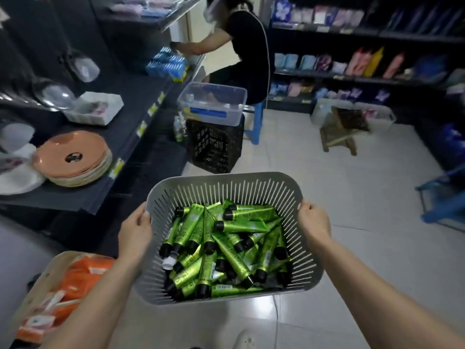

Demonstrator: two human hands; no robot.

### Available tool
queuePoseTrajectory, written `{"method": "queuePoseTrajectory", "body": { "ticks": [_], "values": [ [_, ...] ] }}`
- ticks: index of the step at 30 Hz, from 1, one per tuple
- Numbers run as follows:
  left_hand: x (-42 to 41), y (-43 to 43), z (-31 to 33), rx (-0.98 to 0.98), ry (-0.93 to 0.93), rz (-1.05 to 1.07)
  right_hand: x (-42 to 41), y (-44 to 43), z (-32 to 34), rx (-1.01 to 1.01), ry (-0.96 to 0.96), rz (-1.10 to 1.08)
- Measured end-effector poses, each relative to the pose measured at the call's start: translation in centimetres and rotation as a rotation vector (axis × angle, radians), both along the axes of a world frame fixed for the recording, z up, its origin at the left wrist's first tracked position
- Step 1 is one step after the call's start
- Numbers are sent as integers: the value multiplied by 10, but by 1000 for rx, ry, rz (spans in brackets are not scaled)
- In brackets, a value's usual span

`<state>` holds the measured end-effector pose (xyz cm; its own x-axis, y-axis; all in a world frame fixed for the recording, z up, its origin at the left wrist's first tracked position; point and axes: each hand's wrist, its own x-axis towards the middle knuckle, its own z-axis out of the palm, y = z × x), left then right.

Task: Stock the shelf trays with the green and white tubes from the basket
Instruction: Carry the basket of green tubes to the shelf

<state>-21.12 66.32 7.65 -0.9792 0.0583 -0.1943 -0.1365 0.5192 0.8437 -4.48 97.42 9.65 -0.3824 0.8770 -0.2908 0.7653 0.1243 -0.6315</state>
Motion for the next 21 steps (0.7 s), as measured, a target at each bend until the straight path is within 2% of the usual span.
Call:
{"method": "queuePoseTrajectory", "body": {
  "ticks": [7, 21],
  "values": [
    [-55, 159, 9, 67, -78, -129, 3, 119, 11, 35, -8, -192],
    [-148, 457, 28, 74, -13, -564, 3, 306, 19, 31, -12, -619]
  ]
}}
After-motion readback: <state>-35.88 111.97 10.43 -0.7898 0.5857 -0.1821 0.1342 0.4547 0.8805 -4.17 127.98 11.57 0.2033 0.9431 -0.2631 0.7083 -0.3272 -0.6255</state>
